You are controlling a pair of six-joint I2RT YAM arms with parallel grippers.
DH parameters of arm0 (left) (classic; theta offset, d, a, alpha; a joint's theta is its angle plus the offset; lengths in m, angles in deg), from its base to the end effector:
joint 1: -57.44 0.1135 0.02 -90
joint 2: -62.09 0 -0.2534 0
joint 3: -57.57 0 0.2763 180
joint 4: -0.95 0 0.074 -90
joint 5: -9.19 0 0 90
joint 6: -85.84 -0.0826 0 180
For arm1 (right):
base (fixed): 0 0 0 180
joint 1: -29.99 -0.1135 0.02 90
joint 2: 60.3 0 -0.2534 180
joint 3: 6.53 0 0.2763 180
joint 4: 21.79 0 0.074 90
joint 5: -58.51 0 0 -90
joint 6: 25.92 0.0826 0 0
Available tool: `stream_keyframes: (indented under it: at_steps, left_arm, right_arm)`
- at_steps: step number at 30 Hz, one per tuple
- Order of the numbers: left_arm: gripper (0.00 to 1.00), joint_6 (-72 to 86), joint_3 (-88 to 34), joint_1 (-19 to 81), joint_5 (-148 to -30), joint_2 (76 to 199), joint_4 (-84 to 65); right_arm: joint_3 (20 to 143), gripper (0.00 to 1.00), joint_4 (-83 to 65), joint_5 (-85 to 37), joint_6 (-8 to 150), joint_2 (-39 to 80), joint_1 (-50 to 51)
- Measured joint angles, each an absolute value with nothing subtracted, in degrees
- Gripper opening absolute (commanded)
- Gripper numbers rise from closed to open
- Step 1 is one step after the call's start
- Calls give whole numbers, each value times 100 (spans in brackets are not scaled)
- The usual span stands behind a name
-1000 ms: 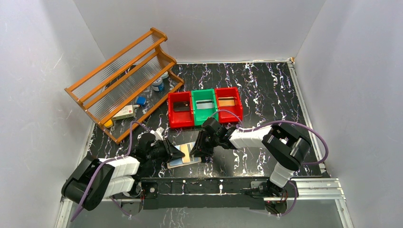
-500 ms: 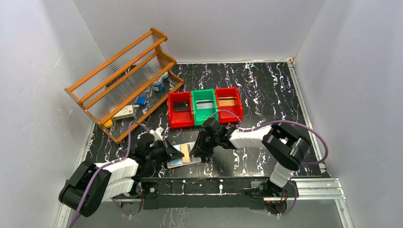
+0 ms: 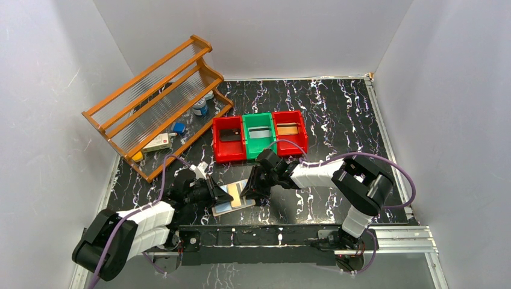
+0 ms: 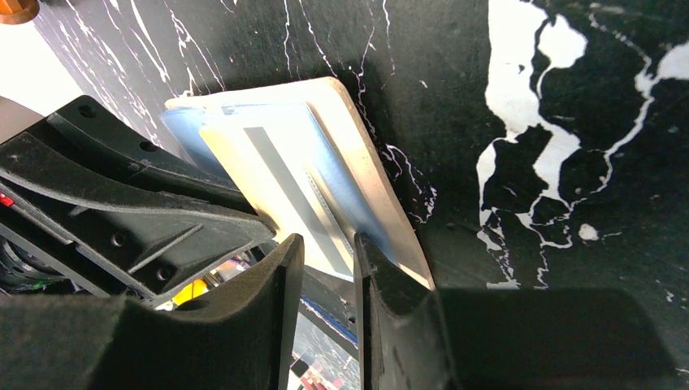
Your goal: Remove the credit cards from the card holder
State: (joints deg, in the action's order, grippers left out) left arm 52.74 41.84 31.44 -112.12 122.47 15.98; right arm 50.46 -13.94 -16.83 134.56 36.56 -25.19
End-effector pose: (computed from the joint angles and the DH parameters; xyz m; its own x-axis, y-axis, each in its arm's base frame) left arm 0.1762 -0.1337 0.0682 -0.8965 -0.3591 -0.2596 0.0541 0.4927 -0.8685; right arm 0.1918 0.3123 0.0741 -0.9814 0.1860 -0.0483 0.1003 0.7104 0.6967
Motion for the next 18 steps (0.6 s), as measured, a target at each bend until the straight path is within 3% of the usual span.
stream_keyframes:
  at_steps: [10,18]
  left_arm:
    - [3,5259,4184,3144,-11319,12317,1620]
    - [11,5259,4184,3144,-11314,12194,1534]
  right_arm:
    - [5046,38,-1394,-1679,13460,3658,-2519]
    - [5046,38,-1394,-1675,13460,3660,-2514]
